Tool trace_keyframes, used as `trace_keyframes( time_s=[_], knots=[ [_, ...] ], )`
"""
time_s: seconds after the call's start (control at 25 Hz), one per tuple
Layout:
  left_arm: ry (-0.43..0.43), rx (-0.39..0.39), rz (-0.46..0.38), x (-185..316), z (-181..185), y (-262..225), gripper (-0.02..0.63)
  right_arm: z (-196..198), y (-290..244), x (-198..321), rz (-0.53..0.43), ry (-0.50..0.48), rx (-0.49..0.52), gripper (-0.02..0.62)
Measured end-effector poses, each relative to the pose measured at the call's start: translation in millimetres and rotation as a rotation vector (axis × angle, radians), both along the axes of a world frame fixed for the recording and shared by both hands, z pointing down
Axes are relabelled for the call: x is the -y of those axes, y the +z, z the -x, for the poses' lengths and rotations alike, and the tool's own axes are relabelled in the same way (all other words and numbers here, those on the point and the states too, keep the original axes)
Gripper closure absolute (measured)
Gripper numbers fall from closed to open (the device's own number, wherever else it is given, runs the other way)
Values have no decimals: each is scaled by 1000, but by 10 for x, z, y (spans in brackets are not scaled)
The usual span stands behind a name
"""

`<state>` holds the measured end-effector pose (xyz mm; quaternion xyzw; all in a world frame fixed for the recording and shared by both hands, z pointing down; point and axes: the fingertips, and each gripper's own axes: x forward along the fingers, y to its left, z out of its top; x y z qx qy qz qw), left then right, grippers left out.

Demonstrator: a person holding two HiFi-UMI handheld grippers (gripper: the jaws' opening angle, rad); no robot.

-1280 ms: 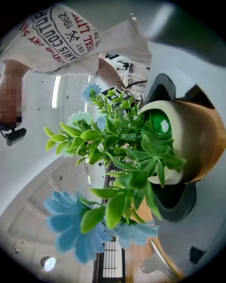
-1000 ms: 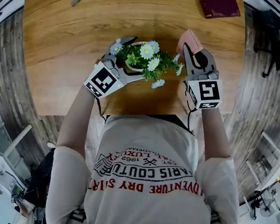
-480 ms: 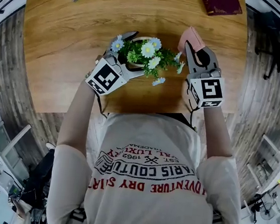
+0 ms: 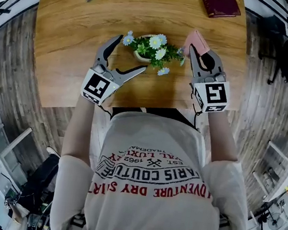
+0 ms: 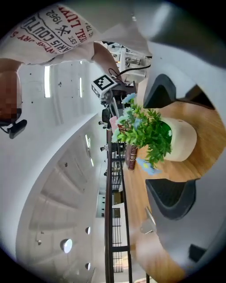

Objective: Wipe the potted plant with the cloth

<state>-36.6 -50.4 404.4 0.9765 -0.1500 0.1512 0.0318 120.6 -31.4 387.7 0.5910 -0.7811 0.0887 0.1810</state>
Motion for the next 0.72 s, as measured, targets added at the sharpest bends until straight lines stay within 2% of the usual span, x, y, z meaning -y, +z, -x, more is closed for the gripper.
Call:
trace_keyframes(
  time_s=[0.12, 0.16, 0.2, 0.24, 0.28, 0.32, 0.44, 0.72],
  knots=[
    [-55, -13, -33, -18, 106, -286, 89, 46, -167, -53, -21, 10, -2, 552],
    [-98, -21, -47, -2, 148, -395, 106, 58, -227, -76, -28, 14, -4, 552],
    [-162, -33, -62, 41, 203, -510, 222, 66, -290, -97, -35, 19, -5, 552],
    [-231, -50, -79, 99, 259, -626, 433, 72, -354, -110, -44, 23, -4, 552],
    [-282, -69, -98, 148, 299, -736, 488, 80, -419, -114, -55, 26, -3, 552],
    [-312, -85, -118, 180, 321, -833, 490, 90, -482, -108, -69, 28, -3, 552],
    [-360, -107, -184, 210, 355, -1069, 571, 144, -658, -101, -110, 23, -4, 552],
    [-441, -108, -222, 113, 476, -1406, 591, 252, -965, -156, -189, 11, 5, 552]
  ],
)
